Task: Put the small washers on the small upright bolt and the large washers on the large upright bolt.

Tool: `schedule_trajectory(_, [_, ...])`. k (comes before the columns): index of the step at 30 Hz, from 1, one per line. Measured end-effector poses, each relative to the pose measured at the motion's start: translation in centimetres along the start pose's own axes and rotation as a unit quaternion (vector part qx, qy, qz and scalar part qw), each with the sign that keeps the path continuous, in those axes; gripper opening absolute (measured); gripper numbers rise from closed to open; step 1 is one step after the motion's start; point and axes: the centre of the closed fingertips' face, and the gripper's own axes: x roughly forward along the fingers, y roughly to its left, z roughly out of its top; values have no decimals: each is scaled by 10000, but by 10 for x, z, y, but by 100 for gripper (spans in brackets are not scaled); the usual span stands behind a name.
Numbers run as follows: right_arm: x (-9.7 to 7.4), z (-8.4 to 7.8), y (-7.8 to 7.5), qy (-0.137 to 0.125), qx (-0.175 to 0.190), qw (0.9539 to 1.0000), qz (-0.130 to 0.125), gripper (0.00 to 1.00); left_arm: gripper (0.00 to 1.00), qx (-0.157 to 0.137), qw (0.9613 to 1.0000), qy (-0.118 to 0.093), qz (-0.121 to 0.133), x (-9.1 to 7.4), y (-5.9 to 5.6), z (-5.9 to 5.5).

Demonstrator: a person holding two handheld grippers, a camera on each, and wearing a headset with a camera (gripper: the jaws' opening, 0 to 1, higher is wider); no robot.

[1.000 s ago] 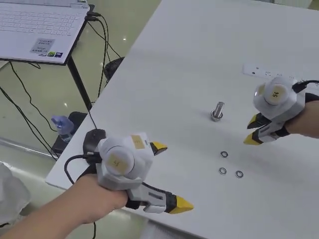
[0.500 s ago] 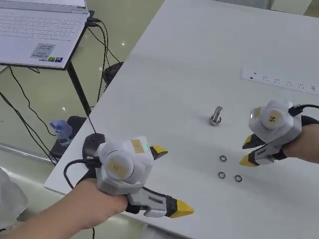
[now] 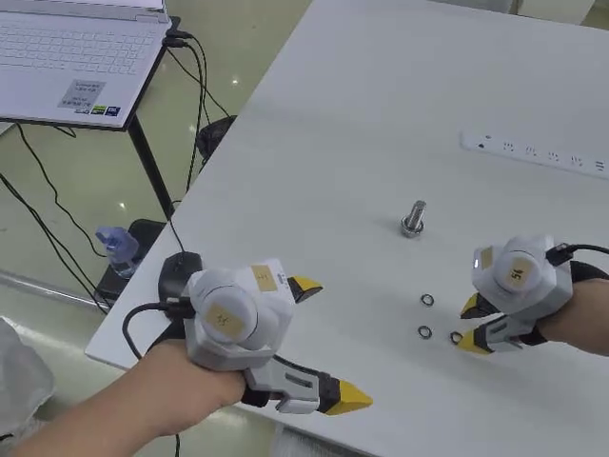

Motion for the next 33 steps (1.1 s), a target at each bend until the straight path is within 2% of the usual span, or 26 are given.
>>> schedule_trajectory(6, [7, -2, 0, -20, 96, 9999, -47, 26, 83, -8, 10000, 18, 13, -1, 0, -1])
schedule_trajectory(14, [8, -3, -3, 28, -15, 9998, -193, 22, 83, -20, 10000, 5, 15, -2, -1, -2])
schedule_trajectory(21, [8, -2, 3, 124, -200, 9995, -201, 18, 82, -6, 10000, 9, 6, -2, -2, -3])
schedule_trajectory(33, [8, -1, 4, 226, -208, 9993, -195, 16, 80, 3, 10000, 29, -9, -5, -6, -5])
